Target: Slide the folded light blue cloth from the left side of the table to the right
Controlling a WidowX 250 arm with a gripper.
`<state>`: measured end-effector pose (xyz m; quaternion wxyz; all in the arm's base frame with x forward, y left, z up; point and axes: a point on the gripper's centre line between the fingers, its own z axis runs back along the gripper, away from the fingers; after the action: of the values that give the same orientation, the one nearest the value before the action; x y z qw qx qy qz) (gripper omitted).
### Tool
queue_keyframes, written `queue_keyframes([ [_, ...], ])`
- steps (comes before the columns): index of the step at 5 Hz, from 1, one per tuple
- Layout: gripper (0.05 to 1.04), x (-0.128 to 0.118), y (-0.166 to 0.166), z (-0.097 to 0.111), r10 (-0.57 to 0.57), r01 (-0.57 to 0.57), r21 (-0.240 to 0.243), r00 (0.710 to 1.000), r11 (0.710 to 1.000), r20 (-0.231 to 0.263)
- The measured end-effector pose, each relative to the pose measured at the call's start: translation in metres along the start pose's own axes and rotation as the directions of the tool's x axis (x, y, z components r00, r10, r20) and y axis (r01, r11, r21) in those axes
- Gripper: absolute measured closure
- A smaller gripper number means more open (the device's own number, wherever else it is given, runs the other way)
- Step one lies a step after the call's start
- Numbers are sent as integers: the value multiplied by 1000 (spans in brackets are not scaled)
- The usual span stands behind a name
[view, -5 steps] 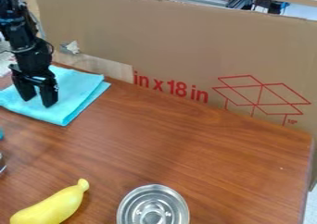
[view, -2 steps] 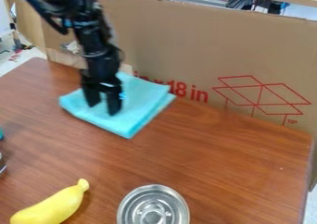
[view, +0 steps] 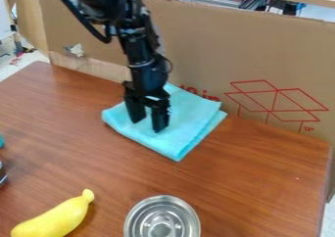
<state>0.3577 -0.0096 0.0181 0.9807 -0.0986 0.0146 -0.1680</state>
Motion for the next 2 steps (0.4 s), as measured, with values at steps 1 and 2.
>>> queue_keyframes([
  [1, 83, 10, -44, -13, -61, 60, -32, 998, 998, -32],
  [2, 83, 13, -72, -17, -99, 92, -97, 993, 991, -69],
])
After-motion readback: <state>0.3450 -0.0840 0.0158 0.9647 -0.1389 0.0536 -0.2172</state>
